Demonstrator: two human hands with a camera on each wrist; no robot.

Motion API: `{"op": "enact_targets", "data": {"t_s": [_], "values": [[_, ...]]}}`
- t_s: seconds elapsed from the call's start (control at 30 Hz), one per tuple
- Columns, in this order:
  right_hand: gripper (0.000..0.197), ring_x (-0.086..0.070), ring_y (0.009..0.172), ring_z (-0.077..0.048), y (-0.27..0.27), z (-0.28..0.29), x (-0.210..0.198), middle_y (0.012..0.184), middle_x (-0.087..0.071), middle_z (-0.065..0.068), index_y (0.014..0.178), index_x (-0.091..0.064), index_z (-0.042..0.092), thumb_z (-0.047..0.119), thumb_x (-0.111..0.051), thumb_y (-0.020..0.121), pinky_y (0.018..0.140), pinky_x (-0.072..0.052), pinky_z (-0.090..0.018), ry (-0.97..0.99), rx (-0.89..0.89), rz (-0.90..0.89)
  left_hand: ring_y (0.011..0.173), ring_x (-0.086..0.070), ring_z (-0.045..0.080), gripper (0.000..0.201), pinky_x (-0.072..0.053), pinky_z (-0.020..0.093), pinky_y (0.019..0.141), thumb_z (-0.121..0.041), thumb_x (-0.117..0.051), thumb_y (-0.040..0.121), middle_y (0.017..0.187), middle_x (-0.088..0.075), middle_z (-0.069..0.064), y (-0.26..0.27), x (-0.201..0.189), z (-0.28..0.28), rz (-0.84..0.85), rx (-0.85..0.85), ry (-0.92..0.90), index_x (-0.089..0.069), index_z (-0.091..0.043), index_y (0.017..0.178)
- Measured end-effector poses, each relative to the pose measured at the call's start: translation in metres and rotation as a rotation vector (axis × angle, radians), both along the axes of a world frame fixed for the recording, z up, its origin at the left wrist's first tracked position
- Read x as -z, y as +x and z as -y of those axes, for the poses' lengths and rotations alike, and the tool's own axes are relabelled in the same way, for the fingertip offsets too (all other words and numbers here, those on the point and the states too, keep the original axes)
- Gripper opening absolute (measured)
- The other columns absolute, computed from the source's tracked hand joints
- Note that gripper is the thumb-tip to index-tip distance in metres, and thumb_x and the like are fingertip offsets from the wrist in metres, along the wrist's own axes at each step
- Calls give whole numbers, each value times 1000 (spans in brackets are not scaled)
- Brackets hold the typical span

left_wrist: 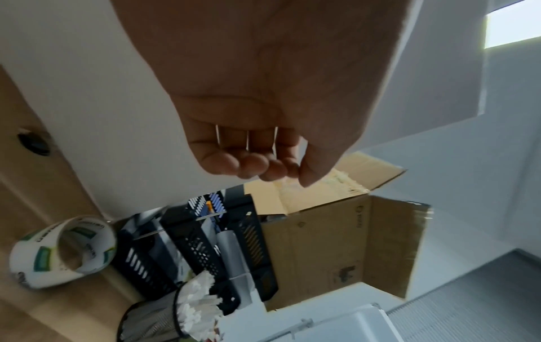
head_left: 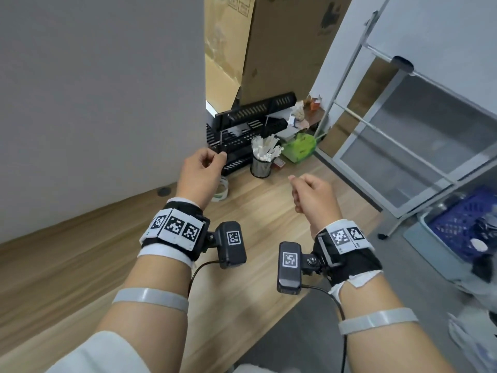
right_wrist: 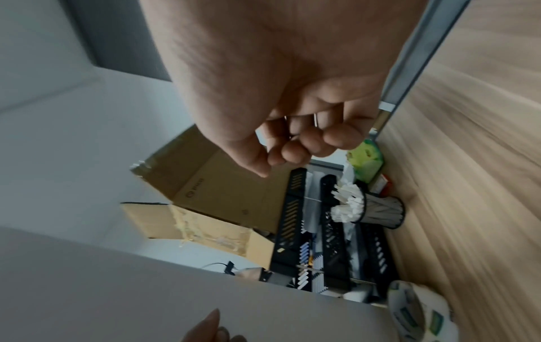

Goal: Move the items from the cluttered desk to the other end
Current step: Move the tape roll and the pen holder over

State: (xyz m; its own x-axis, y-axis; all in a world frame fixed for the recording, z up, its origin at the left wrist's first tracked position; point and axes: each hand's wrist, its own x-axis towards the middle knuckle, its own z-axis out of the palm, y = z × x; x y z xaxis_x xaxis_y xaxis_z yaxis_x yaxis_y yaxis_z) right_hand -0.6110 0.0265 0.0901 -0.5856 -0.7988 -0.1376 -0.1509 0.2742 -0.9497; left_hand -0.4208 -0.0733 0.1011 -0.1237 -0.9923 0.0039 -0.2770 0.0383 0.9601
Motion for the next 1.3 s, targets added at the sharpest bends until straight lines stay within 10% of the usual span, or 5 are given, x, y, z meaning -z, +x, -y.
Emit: {"op": "enact_targets", "data": {"t_s": [0.33,0.47,0.73,1.07,1.3], "values": [[12,-64,70,-21,-81,115,107,70,-63,3,75,-57,24,30,-67,77,81,-58,-49,292,-244,2,85,-67,28,11,-59,47,81,-27,-66,89,89,-65,4,-18,95,55,247,-266,289,-59,-19,91],[37,-62,96,-23,-108,160,149,101,-62,0,99,-48,25,31,-75,74,84,-48,-33,325,-192,-19,93,-64,28,48,-57,43,82,-33,-76,81,109,-59,7,-48,135,63,320,-344,430,-51,-23,120],[98,-57,117,-22,-132,222,199,126,-58,1,128,-43,21,61,-78,46,102,-47,-43,260,-286,-97,129,-47,33,103,-41,37,110,-37,-88,68,145,-35,16,-104,191,91,420,-507,491,-28,-30,151],[54,-59,68,23,-139,253,232,93,-63,13,117,-56,11,20,-85,73,55,-37,5,207,-417,7,122,-52,29,92,-47,40,105,-29,-88,64,139,-39,9,-102,227,109,479,-528,404,-38,-27,142],[81,-63,105,-9,-96,222,213,113,-68,4,124,-58,6,47,-84,60,84,-40,-1,129,-451,-43,110,-54,17,81,-46,28,93,-24,-89,67,122,-53,0,-71,206,73,290,-660,369,-42,-11,133]]}}
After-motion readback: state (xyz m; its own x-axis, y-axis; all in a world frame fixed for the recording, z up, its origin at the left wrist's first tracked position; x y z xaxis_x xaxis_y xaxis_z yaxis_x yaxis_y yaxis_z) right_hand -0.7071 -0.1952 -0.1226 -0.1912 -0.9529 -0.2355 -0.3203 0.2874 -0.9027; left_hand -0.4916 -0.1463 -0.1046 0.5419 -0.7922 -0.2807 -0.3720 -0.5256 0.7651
